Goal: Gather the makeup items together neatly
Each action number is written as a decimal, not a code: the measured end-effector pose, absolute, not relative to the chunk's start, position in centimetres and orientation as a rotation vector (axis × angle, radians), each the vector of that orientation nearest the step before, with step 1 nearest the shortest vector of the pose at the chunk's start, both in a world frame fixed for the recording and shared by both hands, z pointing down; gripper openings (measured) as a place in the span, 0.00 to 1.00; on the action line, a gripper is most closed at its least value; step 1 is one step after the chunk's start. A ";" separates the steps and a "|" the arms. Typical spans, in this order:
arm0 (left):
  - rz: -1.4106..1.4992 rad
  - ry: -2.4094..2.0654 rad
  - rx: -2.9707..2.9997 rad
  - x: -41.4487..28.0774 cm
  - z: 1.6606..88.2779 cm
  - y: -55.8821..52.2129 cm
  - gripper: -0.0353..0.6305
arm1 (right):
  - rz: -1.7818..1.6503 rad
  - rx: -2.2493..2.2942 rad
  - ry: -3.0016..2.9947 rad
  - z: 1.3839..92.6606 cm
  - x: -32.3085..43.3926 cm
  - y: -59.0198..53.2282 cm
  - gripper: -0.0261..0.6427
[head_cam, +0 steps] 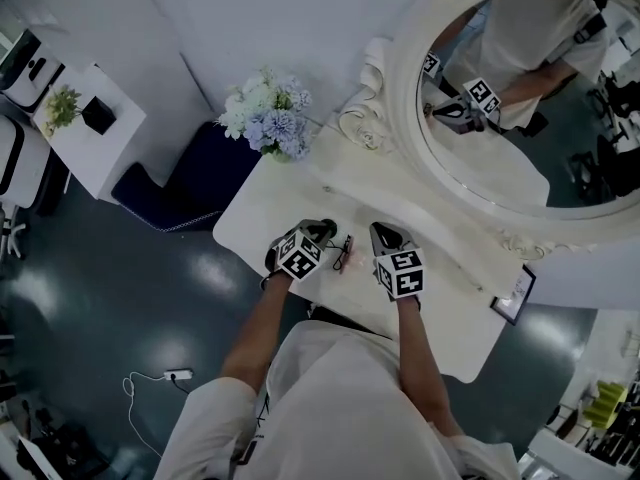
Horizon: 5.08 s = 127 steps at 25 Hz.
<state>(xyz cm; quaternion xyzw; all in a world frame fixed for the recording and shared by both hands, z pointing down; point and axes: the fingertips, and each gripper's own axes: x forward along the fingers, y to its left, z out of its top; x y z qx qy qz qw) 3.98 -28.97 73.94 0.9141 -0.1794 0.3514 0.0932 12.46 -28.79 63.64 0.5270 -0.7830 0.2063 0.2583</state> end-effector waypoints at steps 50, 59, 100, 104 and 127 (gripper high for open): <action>1.008 -0.388 2.847 3.1 73.8 -24.8 0.24 | 0.627 1.331 -2.129 66.4 9.9 -25.8 0.10; 1.085 -0.007 2.817 7.1 73.7 -23.4 0.24 | 0.693 1.467 -2.056 66.6 14.5 -23.4 0.10; 0.610 -1.362 2.076 -5.5 74.0 -30.5 0.09 | 0.653 1.294 -2.124 67.4 9.1 -22.8 0.10; 0.608 -1.365 2.054 -5.5 74.4 -30.4 0.11 | 0.653 1.305 -2.113 67.3 9.8 -22.6 0.10; 0.807 -0.984 2.458 4.6 73.6 -22.0 0.23 | 0.671 1.385 -2.103 67.5 11.3 -22.1 0.10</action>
